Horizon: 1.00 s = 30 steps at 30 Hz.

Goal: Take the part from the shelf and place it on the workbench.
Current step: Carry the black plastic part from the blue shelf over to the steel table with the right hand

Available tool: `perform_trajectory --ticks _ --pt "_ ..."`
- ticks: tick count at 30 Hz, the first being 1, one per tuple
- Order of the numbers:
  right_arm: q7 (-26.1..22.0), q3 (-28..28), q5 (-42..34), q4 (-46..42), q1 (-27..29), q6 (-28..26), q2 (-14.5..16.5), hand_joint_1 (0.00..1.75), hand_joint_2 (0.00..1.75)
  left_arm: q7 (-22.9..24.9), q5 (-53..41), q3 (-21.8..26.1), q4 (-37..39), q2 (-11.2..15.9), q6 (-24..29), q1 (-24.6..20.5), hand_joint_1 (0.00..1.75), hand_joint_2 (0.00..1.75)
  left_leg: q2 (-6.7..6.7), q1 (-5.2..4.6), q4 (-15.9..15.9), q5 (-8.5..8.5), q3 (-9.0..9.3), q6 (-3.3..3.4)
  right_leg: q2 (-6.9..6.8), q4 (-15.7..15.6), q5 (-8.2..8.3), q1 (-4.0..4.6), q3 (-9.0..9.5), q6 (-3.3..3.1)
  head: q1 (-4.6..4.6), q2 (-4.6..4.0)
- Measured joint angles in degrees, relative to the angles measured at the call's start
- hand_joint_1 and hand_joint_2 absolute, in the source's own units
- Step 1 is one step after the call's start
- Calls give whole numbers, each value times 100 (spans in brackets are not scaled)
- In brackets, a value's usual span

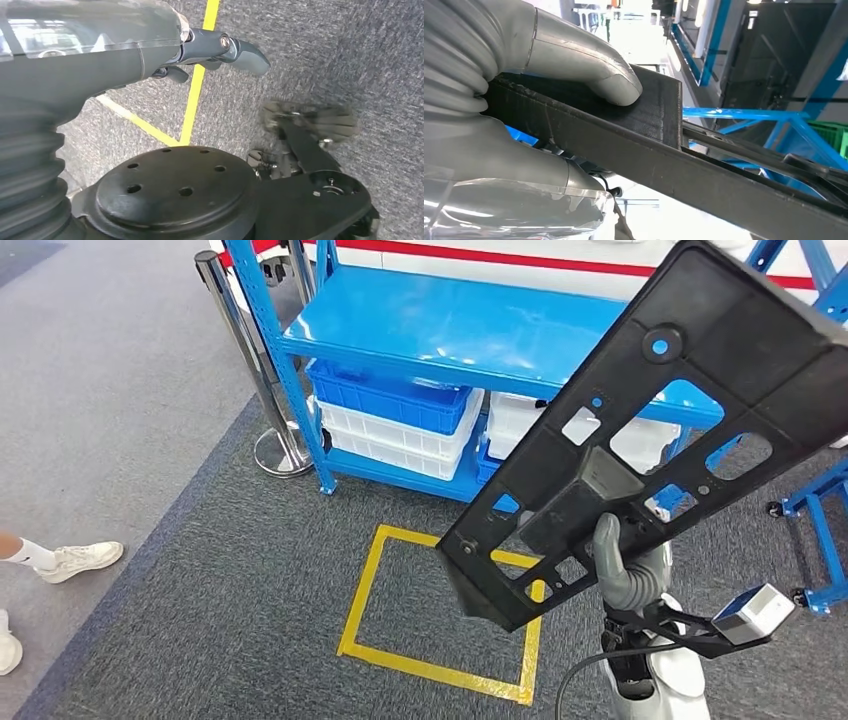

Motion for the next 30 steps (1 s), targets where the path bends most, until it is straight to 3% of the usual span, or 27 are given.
perform_trajectory --ticks 2,3,4,5,7,9,10,12,13,15,17,18,19,20,22,24,28,30 --pt "33 -1 -7 -2 -2 31 26 175 175 -12 20 17 0 3 -23 -16 0 175 0 13 748 -451 -181 -46 -2 16 104 9 -152 -20 -4 0" --pt "49 -2 -16 2 -2 56 34 175 175 -13 28 25 0 5 -26 -23 0 175 0 14 978 -498 -186 -54 -3 25 156 15 -229 -19 -5 0" --pt "62 -3 -29 5 -2 82 37 175 175 -6 35 29 0 5 -22 -27 0 175 0 15 1018 -422 -105 -51 -3 34 206 21 -304 -16 -5 0" --pt "64 -4 -43 9 -5 106 40 175 175 5 38 32 0 5 -14 -28 0 175 -2 15 842 -265 78 -34 0 42 255 28 -373 -9 -5 0" --pt "57 -17 -66 10 -12 146 44 175 175 35 38 34 0 9 3 -35 0 175 -11 3 67 -32 633 37 7 51 347 44 -484 19 -5 0" --pt "46 -35 -79 14 -19 176 44 175 175 52 30 34 0 20 15 -47 0 175 -26 -28 -621 -50 1037 105 2 45 443 46 -555 72 -3 0" --pt "38 -42 -82 20 -18 185 45 175 175 56 26 34 0 26 18 -50 0 175 -32 -48 -765 -88 1096 128 -3 30 493 40 -575 106 -3 0" --pt "11 -56 -87 39 -7 195 48 175 175 68 21 34 0 34 18 -44 0 175 -21 -41 -847 4 1055 183 0 -4 558 32 -598 176 -1 0" --pt "-4 -68 -87 48 -1 196 49 175 175 74 21 34 0 37 18 -42 0 175 -10 -27 -879 63 1024 221 8 43 483 34 -630 204 2 0" --pt "-29 -100 -89 59 5 196 49 175 175 82 22 35 0 43 18 -42 0 175 17 2 -905 179 932 284 20 466 52 31 -785 243 18 -1" --pt "-41 -120 -92 79 15 189 49 175 175 83 21 35 0 51 19 -41 0 175 22 -7 -870 260 789 306 22 1214 -422 27 -995 269 29 -1" --pt "-45 -125 -92 92 24 185 49 175 175 83 20 35 0 55 19 -40 0 175 24 -11 -842 294 714 305 22 1496 -499 26 -1040 280 29 -1" --pt "-49 -127 -93 104 32 183 49 175 175 82 19 35 0 57 19 -39 0 175 25 -13 -805 321 639 299 21 1607 -452 26 -1002 284 29 0" --pt "-53 -129 -95 113 36 183 49 175 175 81 18 35 0 58 21 -39 0 175 25 -13 -760 342 566 290 21 1507 -310 26 -864 281 30 0" --pt "-62 -130 -102 121 22 195 49 175 175 68 19 35 0 64 32 -39 0 175 23 -17 -660 366 436 264 22 855 -79 33 -377 250 29 0" --pt "-75 -128 -112 126 -13 207 60 175 175 43 24 35 0 81 42 -46 0 175 24 -31 -586 398 342 217 27 267 -94 60 -24 200 27 0" --pt "-99 -126 -127 150 -50 204 102 175 175 15 38 35 2 143 34 -42 0 175 14 -35 -507 415 224 93 13 66 -97 53 -35 94 25 0" --pt "-109 -124 -128 152 -66 203 138 175 175 -9 45 35 4 172 29 -35 0 175 -2 -19 -119 81 65 26 -17 36 -30 26 -88 8 10 0"
